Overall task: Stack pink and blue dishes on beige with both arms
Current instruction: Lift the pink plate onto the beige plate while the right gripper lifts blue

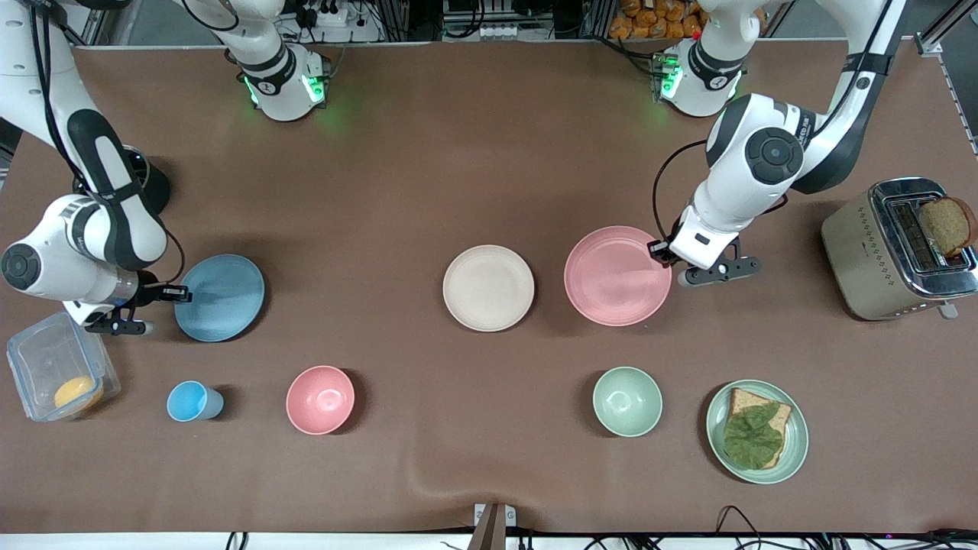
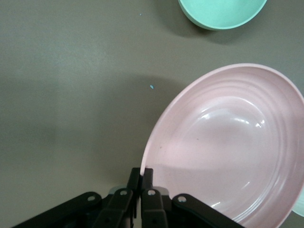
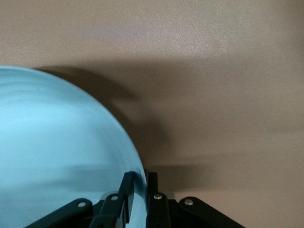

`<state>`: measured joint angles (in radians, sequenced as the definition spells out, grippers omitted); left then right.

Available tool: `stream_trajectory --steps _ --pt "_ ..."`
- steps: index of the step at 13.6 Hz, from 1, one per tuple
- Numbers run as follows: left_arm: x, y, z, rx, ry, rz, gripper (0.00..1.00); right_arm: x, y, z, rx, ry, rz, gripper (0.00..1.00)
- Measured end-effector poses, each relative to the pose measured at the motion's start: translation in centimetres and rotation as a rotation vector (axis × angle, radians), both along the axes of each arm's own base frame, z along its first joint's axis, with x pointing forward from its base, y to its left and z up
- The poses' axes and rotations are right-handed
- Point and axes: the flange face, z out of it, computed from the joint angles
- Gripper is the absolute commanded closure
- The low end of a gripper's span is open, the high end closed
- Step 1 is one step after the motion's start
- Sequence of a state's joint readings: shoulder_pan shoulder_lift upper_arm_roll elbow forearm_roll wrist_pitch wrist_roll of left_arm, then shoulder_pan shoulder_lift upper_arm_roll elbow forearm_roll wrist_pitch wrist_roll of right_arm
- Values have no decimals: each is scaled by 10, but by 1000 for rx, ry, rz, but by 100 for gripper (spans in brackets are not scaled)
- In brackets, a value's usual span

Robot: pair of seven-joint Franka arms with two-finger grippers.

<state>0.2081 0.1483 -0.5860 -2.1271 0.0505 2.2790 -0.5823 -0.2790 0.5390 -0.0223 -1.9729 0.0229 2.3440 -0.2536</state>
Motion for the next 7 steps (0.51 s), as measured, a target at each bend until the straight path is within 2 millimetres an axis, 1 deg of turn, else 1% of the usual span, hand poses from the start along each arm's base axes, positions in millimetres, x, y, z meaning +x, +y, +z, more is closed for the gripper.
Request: stream_trajectory --steps 3,4,7 --pt "-1 -2 0 0 1 -3 100 2 3 7 5 6 7 100" --pt "-1 -2 0 0 1 -3 100 3 6 13 9 12 12 100" --pt "-1 -2 0 0 1 -3 100 10 21 42 22 35 34 100"
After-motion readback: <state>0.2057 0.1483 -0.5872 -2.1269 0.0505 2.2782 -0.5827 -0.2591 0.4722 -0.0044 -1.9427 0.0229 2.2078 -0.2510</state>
